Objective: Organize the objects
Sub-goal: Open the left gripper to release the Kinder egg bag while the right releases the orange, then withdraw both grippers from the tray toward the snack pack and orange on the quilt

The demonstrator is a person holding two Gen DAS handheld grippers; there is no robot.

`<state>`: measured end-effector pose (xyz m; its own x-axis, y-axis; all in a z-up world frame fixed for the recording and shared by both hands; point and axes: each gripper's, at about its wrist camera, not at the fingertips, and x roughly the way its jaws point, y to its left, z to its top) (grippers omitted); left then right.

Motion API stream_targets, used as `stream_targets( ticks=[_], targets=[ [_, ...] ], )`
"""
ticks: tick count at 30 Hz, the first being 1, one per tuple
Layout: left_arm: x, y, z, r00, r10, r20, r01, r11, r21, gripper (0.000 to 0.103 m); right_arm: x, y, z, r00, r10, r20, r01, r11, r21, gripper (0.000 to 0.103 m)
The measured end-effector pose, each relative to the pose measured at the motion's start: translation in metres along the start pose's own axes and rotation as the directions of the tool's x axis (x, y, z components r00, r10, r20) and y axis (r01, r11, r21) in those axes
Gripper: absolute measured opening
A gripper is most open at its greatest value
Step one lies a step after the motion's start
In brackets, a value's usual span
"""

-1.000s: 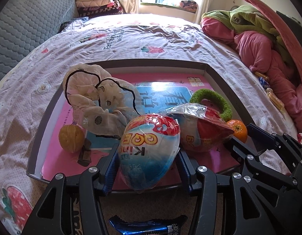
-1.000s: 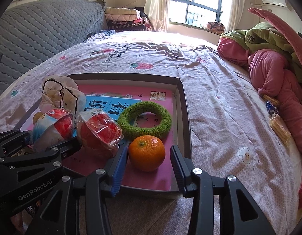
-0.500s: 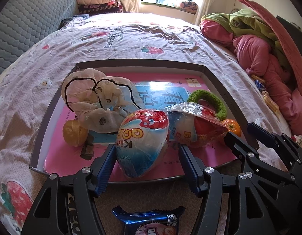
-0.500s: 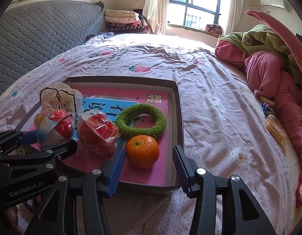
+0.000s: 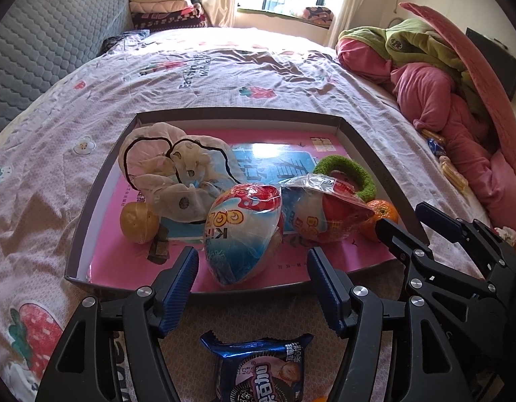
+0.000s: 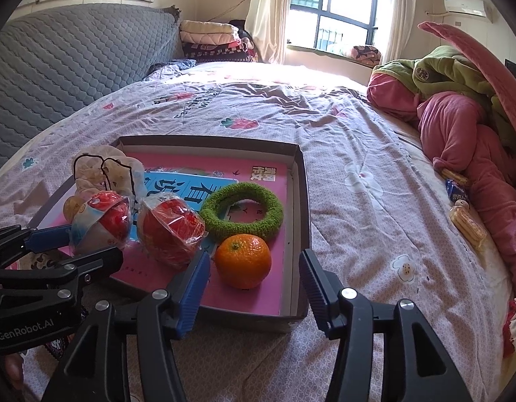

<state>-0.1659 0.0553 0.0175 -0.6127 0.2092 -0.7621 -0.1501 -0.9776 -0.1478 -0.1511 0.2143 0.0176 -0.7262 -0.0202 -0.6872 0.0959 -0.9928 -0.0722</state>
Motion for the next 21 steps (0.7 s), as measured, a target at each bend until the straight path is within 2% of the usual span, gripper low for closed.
stream_targets(
  ticks=[8, 12, 16, 21],
  targets=[
    [-0.020, 0.003, -0.004, 0.997, 0.009, 0.073, -0.009, 1.000, -0.006, 0.072, -0.010, 0.001, 0.002, 1.000, 0.000, 0.027, 0.001, 1.000, -0.003, 0.056],
    [-0.034, 0.005, -0.008, 0.994, -0.001, 0.112, 0.003, 1.000, -0.017, 0.073, -0.023, -0.001, 0.005, 0.996, 0.007, 0.084, -0.008, 1.000, 0.014, 0.057],
    [-0.046, 0.008, -0.007, 0.989, 0.004, 0.149, -0.001, 1.000, -0.022, 0.073, -0.040, -0.002, 0.009, 0.989, 0.017, 0.149, -0.022, 0.999, 0.028, 0.065],
    [-0.058, 0.013, -0.005, 0.984, 0.010, 0.180, -0.006, 1.000, -0.025, 0.074, -0.054, -0.001, 0.012, 0.981, 0.029, 0.191, -0.038, 0.998, 0.041, 0.066]
  ],
)
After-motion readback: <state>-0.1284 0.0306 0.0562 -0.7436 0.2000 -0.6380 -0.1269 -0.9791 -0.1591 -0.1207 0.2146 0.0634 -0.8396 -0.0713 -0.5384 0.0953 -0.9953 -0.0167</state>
